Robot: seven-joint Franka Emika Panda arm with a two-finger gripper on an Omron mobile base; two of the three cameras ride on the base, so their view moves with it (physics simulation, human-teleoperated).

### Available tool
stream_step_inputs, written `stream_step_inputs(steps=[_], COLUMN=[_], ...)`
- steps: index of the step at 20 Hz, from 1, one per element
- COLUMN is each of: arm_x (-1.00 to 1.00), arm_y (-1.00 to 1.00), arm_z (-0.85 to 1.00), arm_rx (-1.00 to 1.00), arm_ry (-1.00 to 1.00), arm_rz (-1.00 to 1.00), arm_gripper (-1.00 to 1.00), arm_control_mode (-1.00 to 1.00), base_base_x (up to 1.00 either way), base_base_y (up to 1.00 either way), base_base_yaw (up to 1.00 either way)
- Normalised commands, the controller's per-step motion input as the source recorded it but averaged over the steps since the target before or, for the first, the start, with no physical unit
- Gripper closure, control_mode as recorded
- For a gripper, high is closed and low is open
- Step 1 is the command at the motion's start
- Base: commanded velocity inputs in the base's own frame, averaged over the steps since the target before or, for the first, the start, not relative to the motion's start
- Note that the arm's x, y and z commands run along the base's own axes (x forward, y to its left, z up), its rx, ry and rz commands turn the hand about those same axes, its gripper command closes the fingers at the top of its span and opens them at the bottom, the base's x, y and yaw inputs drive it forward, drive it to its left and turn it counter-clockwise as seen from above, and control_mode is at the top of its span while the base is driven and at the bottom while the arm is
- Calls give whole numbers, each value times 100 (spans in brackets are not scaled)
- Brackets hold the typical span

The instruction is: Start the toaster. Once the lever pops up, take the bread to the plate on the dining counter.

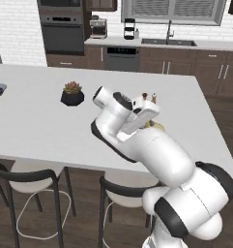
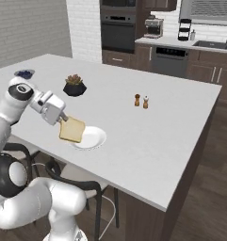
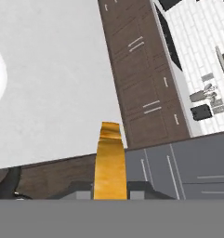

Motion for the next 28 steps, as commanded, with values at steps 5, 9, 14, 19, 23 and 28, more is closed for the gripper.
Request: stream_step_inputs(steps=[5, 9, 14, 19, 23, 28], arm_x=[56, 34, 22, 35, 33, 37], arm_y=[6, 6, 6, 13, 2, 0], arm_z=[-48, -41, -47, -51, -30, -11], arm_rx=[0, 0, 0, 0, 0, 3], arm_ry=[0, 0, 0, 0, -4, -2], arm_rz=[-5, 0, 0, 0, 0, 0], arm_gripper=[100, 100, 100, 100, 100, 100], arm_control_mode=[-100, -100, -100, -100, -100, -100], base_base_x=[0, 0, 0, 0, 0, 0], base_base_y=[0, 0, 0, 0, 0, 0], base_base_yaw=[0, 0, 0, 0, 0, 0])
